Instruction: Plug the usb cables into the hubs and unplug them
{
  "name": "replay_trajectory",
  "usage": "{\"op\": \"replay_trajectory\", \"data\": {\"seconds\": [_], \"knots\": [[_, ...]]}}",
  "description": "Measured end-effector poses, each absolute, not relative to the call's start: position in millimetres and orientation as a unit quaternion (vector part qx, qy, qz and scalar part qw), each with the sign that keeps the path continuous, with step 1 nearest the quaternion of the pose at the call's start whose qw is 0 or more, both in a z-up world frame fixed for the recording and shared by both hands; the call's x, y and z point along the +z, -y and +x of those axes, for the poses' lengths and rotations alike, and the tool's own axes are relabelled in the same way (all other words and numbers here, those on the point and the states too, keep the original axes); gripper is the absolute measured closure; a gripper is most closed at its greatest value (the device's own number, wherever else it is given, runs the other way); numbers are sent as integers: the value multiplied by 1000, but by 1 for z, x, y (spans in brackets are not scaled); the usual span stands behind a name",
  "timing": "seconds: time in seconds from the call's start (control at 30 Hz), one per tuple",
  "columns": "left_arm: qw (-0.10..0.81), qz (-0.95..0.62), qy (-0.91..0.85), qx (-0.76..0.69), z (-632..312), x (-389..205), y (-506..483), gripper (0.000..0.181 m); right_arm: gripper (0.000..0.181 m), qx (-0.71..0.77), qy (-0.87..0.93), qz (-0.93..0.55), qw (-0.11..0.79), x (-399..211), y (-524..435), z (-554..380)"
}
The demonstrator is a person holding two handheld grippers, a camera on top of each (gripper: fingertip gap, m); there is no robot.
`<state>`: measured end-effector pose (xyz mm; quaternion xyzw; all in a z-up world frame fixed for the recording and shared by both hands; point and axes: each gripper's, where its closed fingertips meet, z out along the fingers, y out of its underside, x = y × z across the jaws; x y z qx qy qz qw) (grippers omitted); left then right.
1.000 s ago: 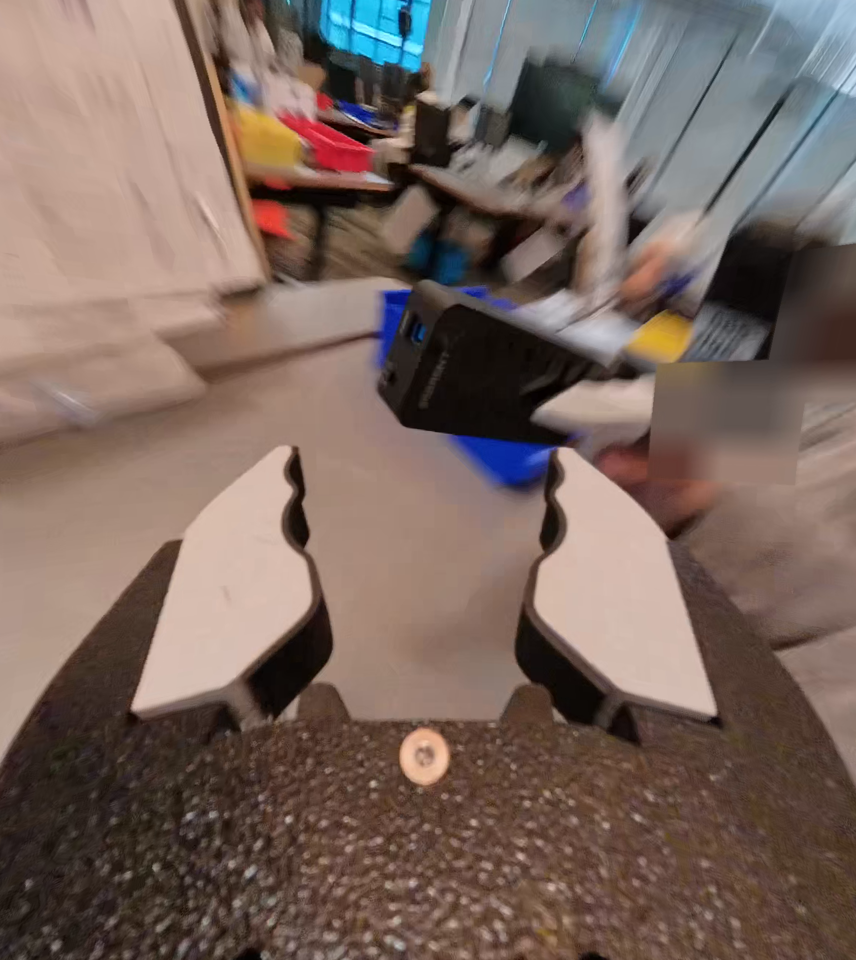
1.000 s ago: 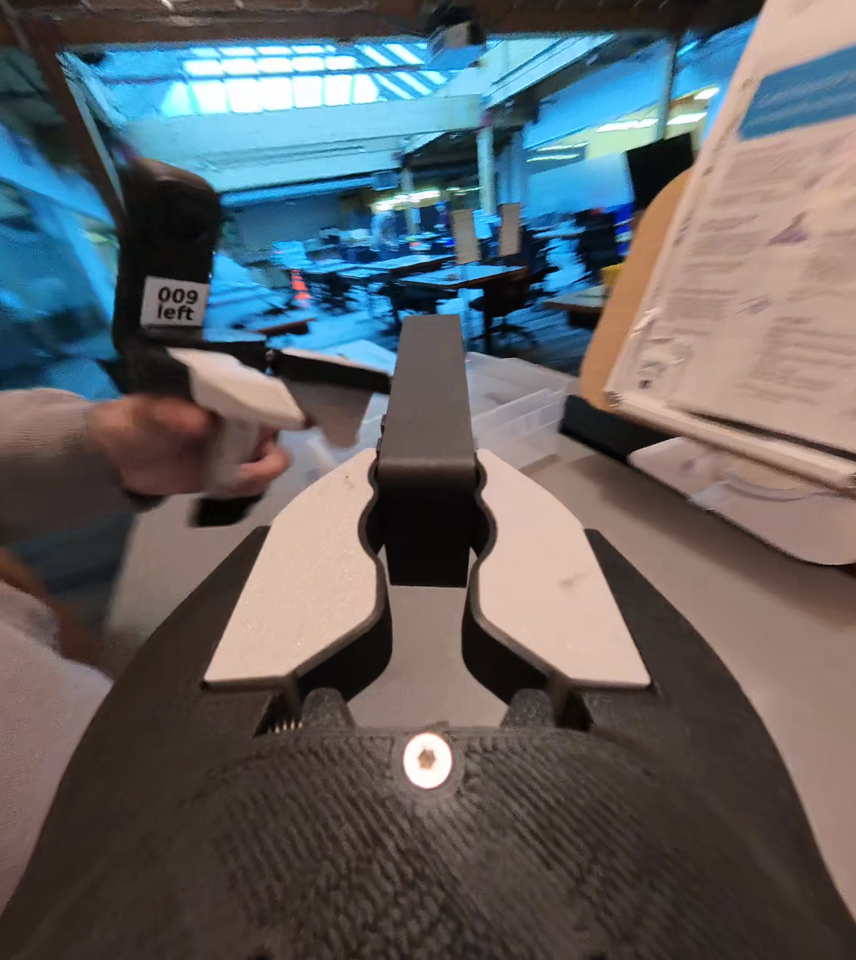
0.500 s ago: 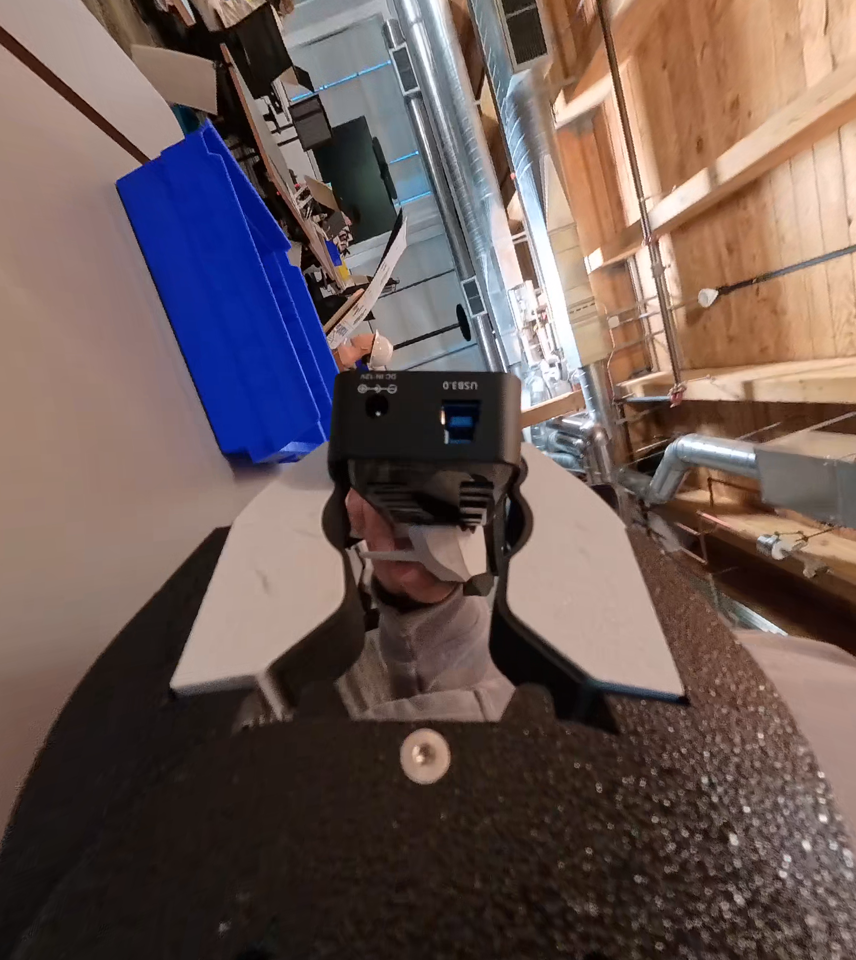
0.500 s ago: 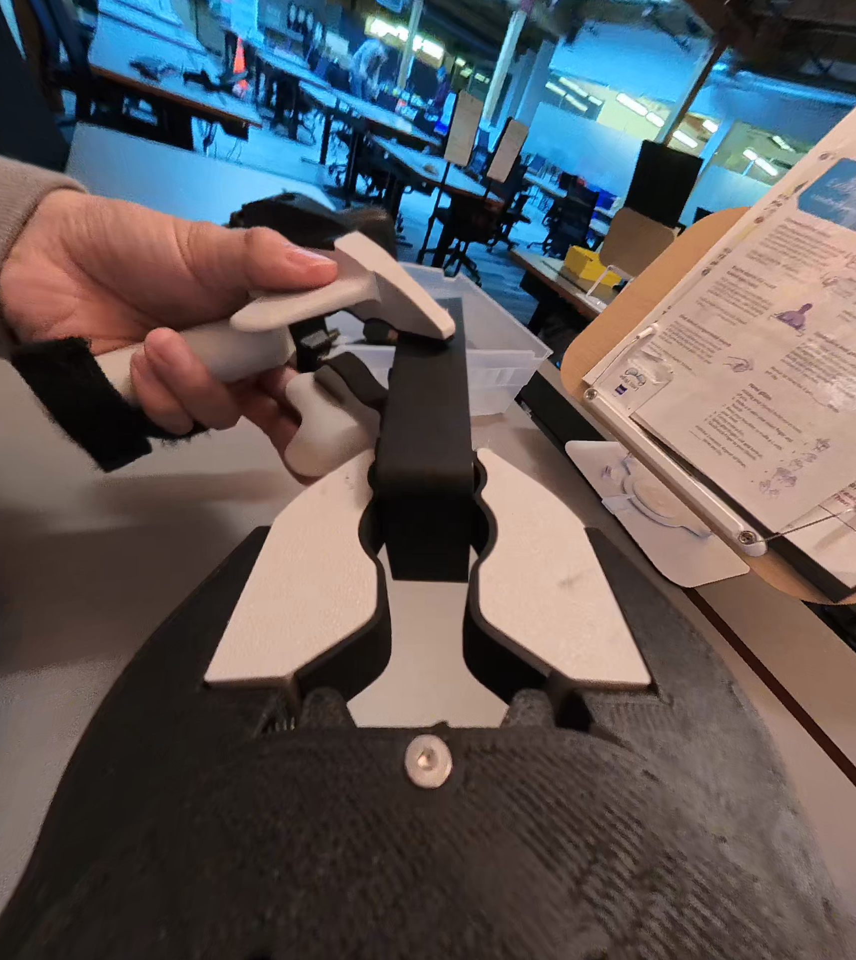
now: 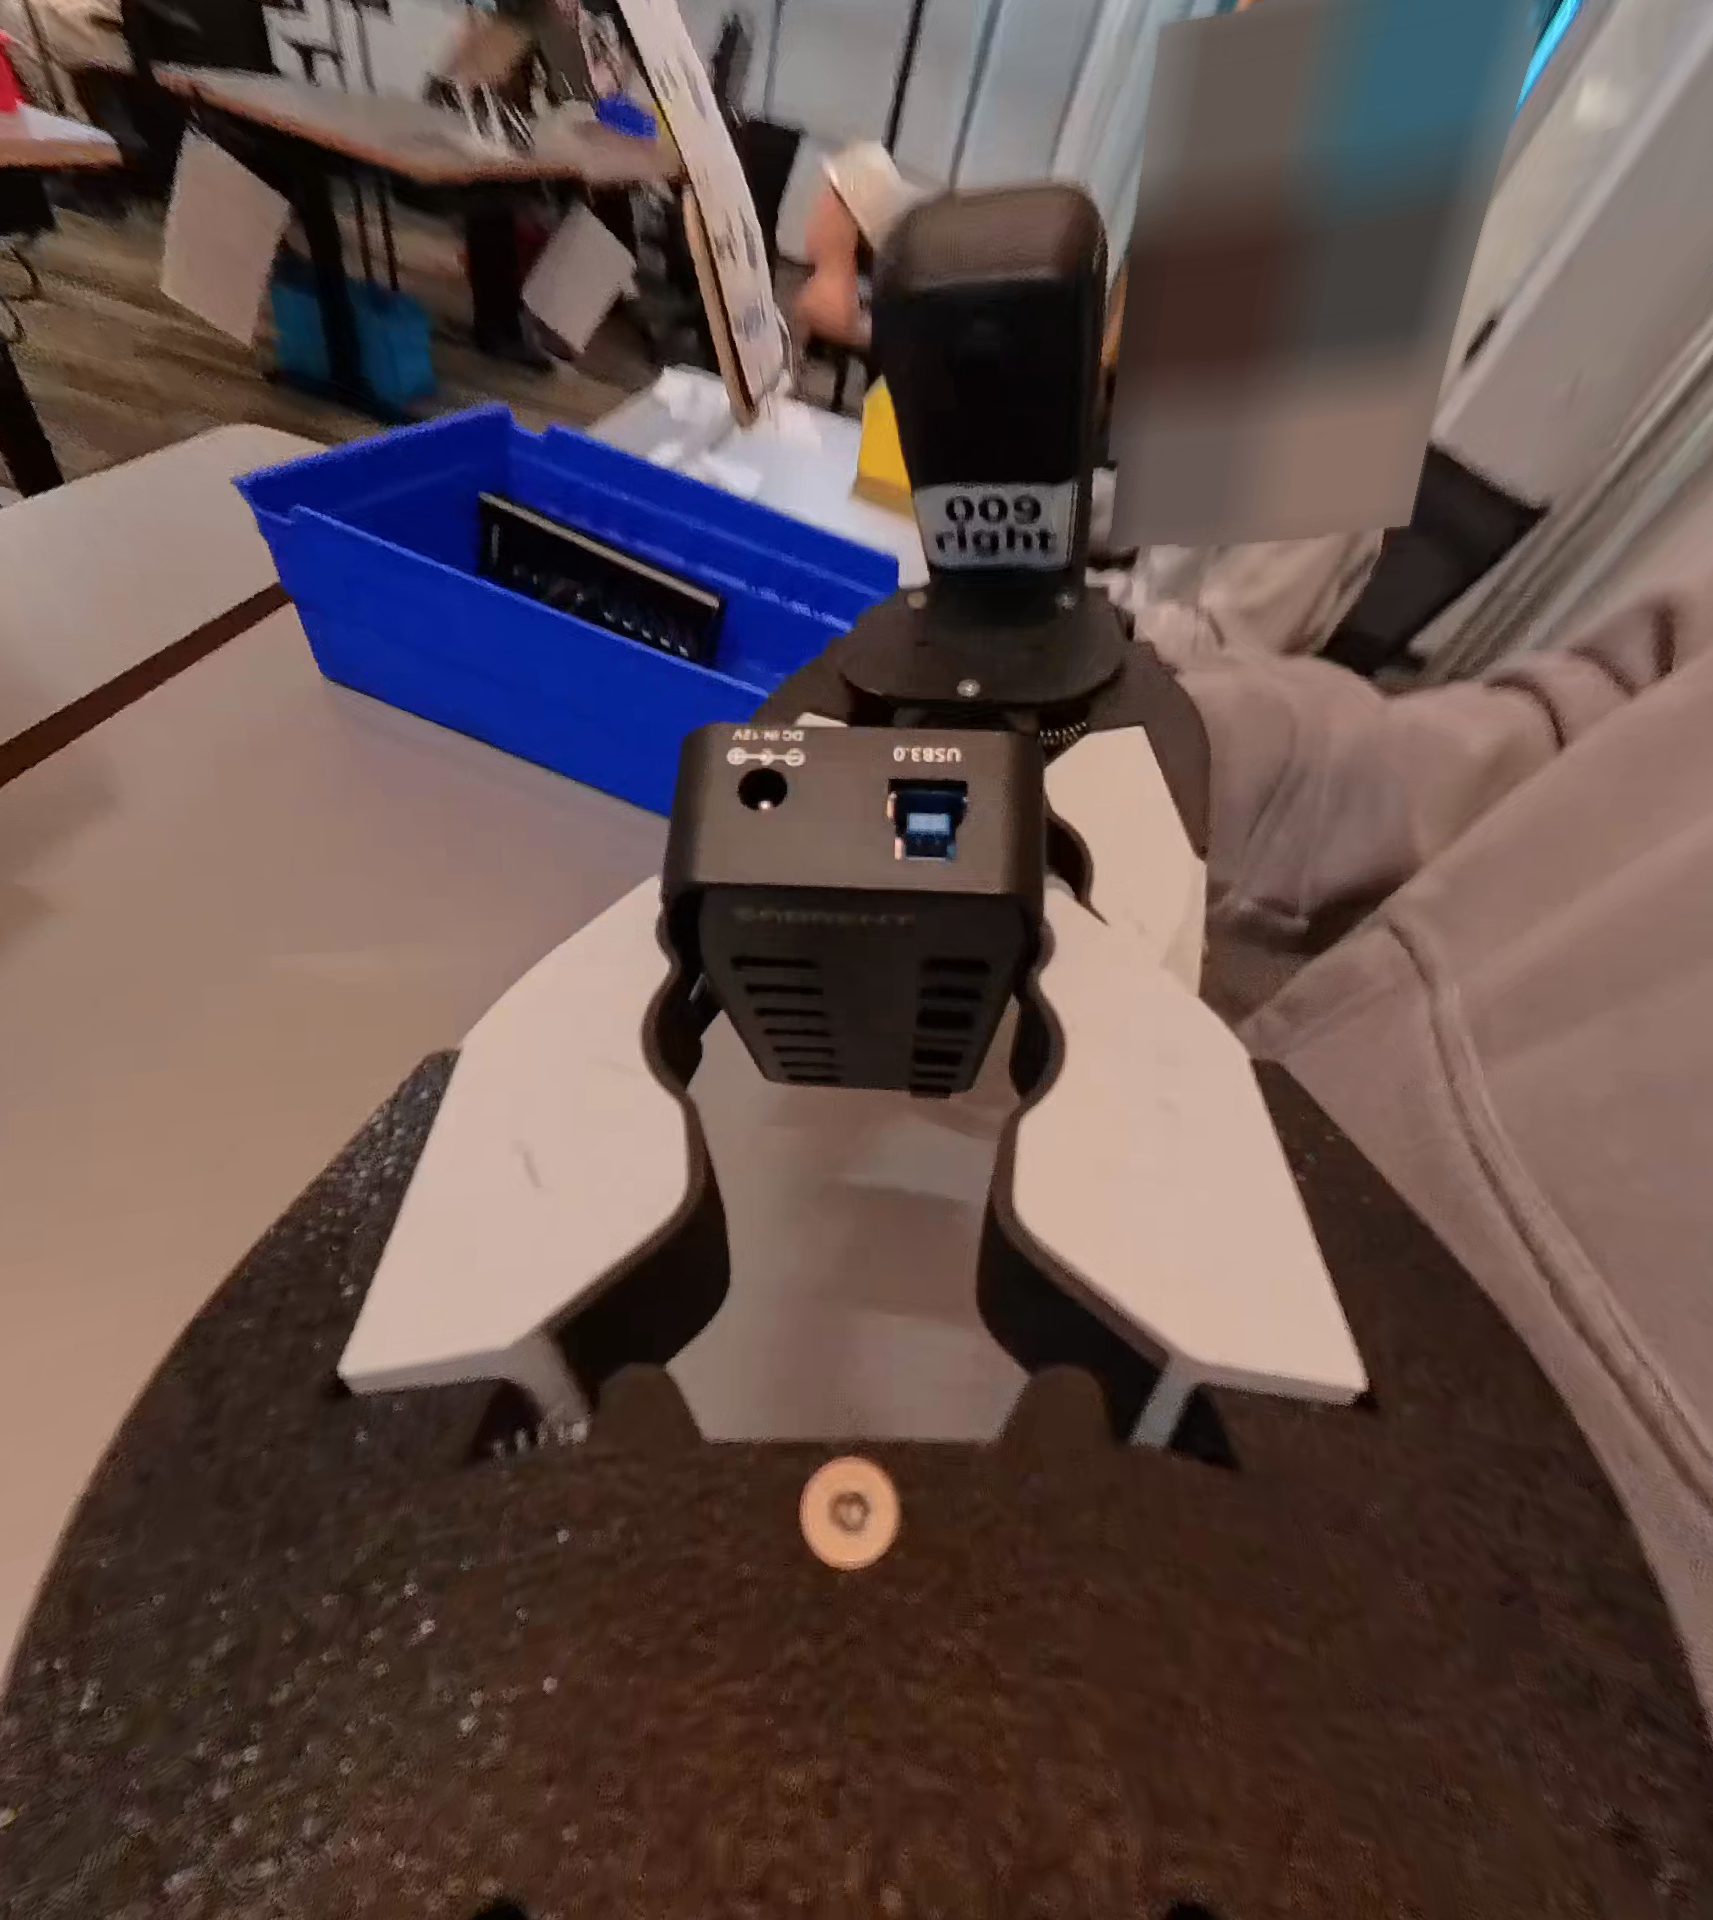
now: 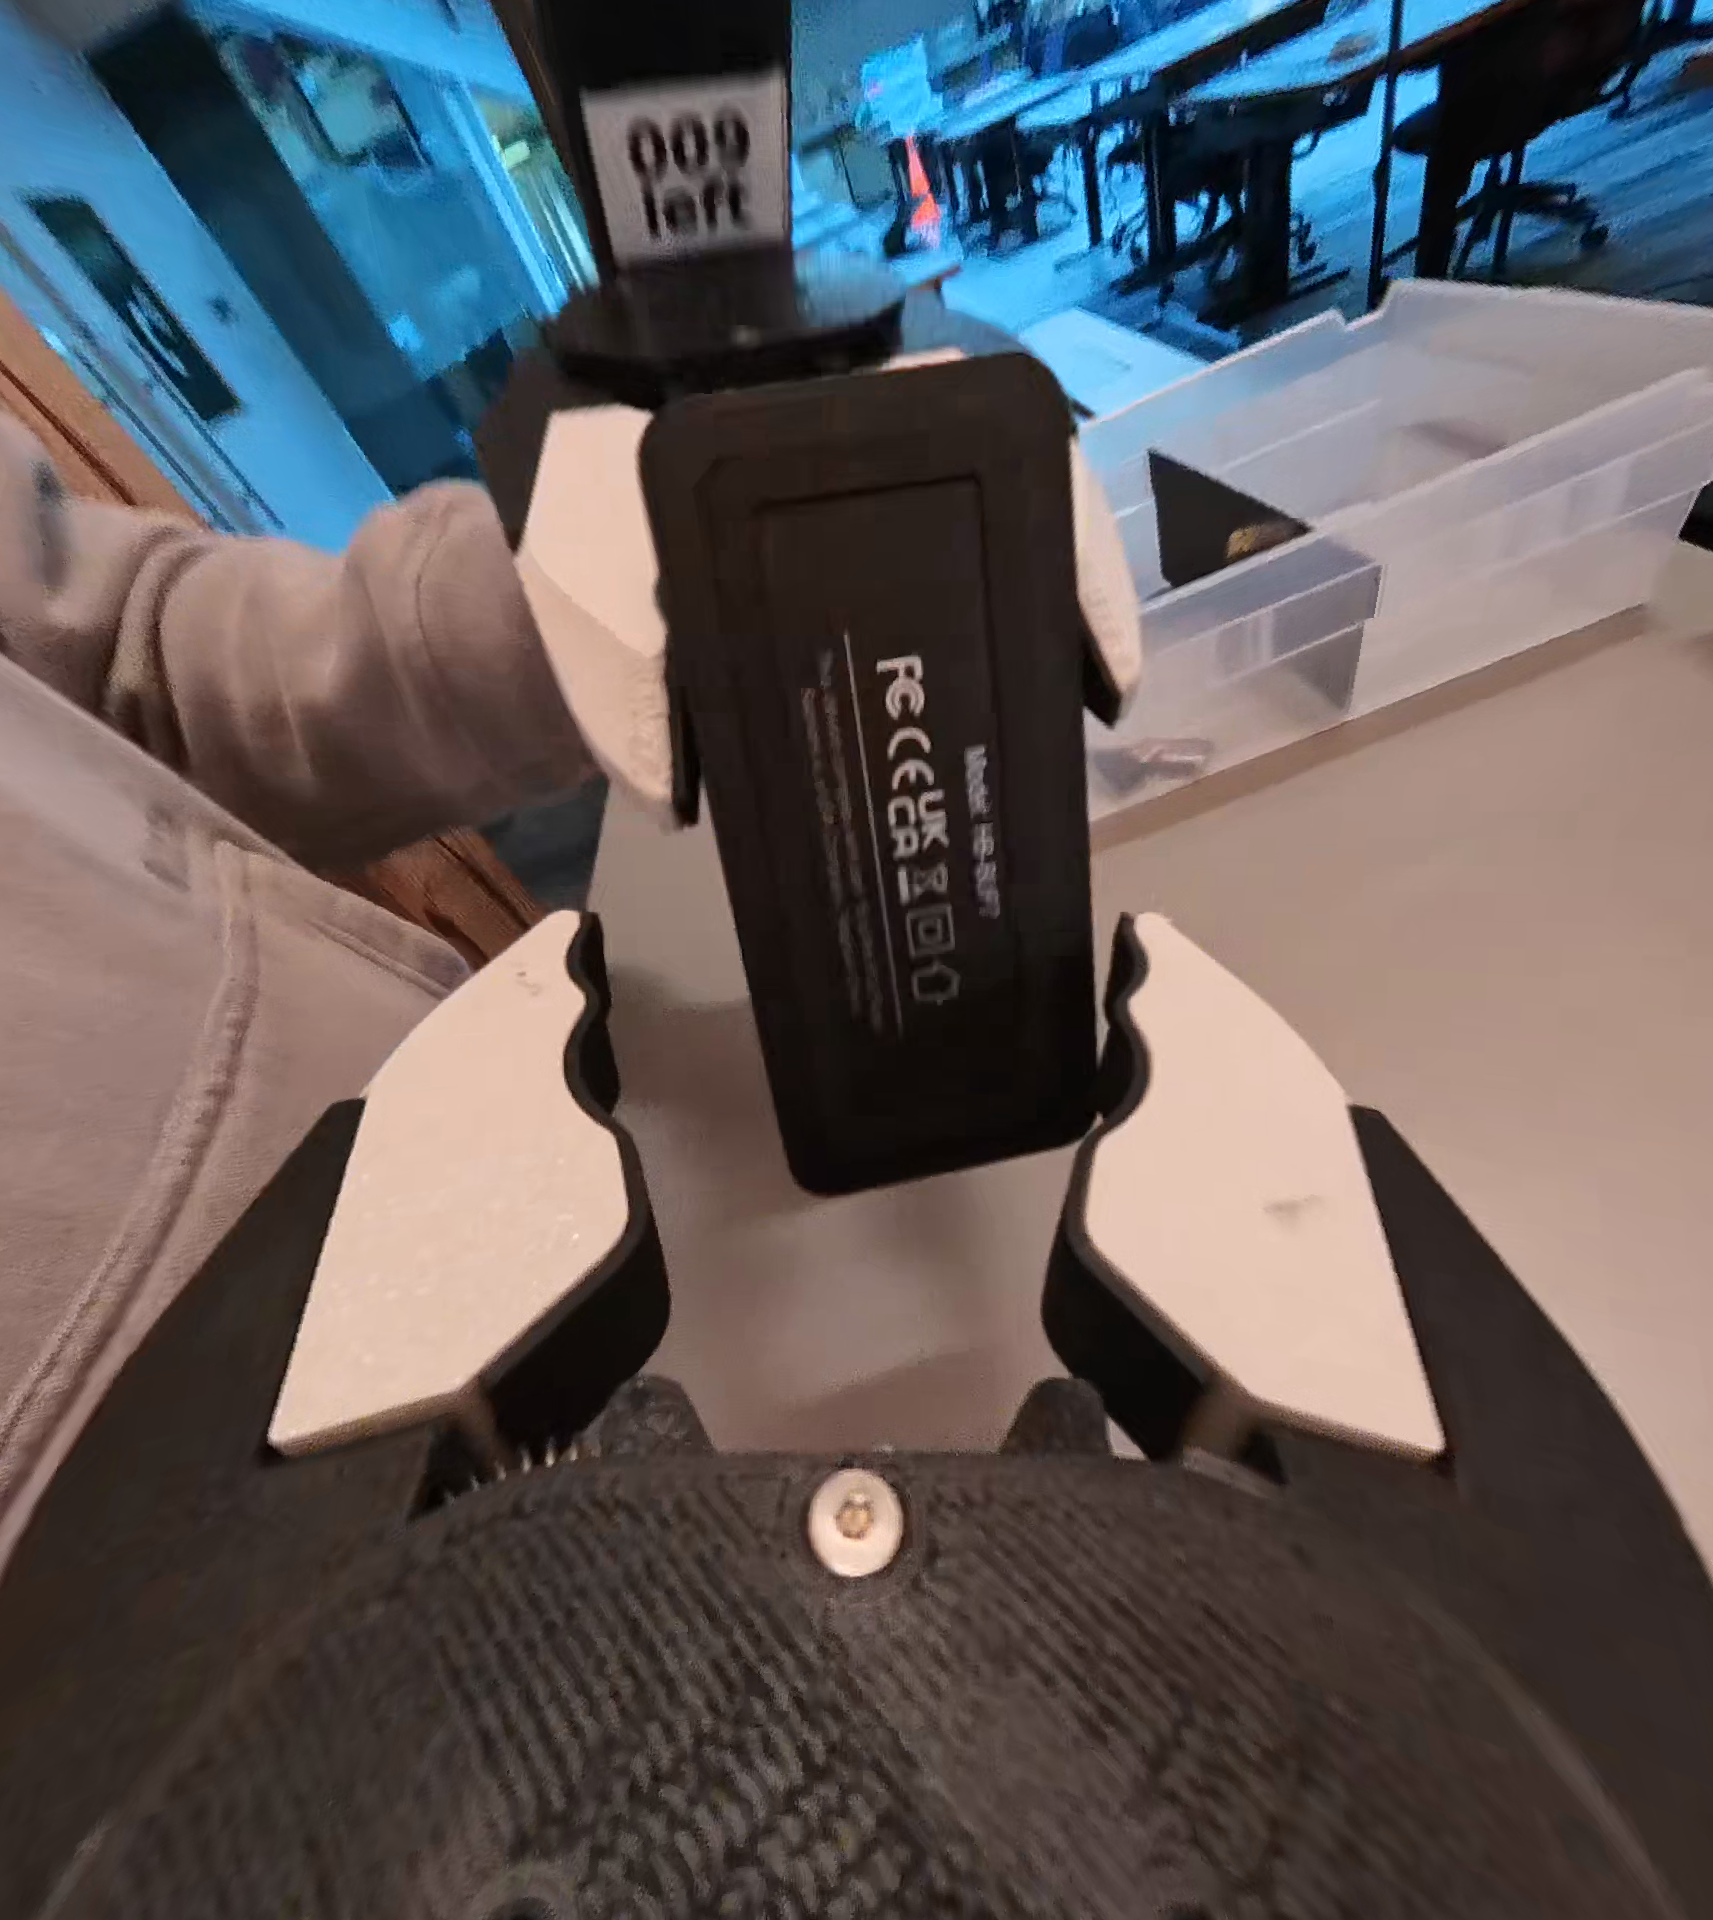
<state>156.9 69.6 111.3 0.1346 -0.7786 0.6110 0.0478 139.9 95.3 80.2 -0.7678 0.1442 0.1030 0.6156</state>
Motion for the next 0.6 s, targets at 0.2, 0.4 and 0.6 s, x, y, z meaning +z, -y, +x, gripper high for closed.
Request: {"op": "replay_trajectory", "data": {"seconds": [0.2,0.4,0.6], "knots": [[55,106,801,587,148,103,-63,124,113,70,-111,-805,579,60,-103,140],[29,102,812,574,148,108,-68,108,114,63,-112,-779,614,63,-98,139],[15,73,858,508,144,114,-73,104,114,53,-104,-795,595,53,-95,137]]}}
